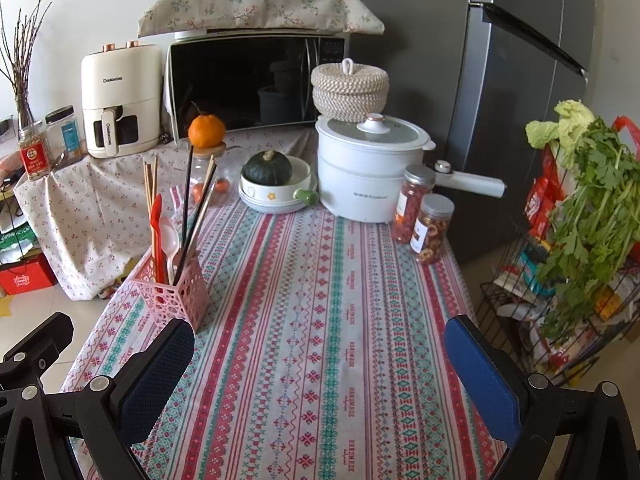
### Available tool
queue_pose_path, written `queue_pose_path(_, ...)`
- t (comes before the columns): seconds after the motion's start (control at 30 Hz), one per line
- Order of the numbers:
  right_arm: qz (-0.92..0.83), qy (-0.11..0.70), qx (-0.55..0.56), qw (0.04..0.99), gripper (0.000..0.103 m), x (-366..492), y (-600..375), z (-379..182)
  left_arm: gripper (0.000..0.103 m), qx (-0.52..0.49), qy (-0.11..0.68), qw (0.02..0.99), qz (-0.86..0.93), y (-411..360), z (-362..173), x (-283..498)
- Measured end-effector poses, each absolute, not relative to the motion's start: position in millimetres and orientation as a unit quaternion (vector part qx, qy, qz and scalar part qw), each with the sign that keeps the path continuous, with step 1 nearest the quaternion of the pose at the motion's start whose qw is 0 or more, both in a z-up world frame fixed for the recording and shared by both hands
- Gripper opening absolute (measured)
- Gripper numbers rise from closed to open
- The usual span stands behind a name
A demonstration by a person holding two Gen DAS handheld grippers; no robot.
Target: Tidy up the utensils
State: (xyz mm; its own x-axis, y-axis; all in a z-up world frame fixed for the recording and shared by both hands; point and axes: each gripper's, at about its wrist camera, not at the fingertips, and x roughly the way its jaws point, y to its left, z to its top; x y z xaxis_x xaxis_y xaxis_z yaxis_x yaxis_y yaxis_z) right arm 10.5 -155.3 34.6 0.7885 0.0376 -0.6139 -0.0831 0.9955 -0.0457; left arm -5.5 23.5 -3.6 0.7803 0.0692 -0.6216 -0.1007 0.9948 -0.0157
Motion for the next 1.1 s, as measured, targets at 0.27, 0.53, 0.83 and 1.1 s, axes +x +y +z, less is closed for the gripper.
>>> queue_pose_path(0.27,0.033,0.324,-0.034,0.945,0.103,11.2,-154.8,35.1,0.102,-0.024,0.327,0.943,0.045,23.4,-3.0,-5.7)
queue_pose_path(0.53,0.034,0.324,-0.034,0.945,0.103,10.9,-154.4,35.0,0.102,-0.025,0.326,0.944,0.044,23.2,-3.7,-6.5)
queue_pose_path(0.83,0.034,0.324,-0.033,0.945,0.103,10.9,-153.5,35.2,0.102,-0.024,0.326,0.944,0.044,24.5,-4.0,-6.9)
queue_pose_path(1.1,0.034,0.324,-0.034,0.945,0.103,10.1,-150.6,34.8,0.102,-0.023,0.326,0.944,0.045,24.0,-4.7,-6.6)
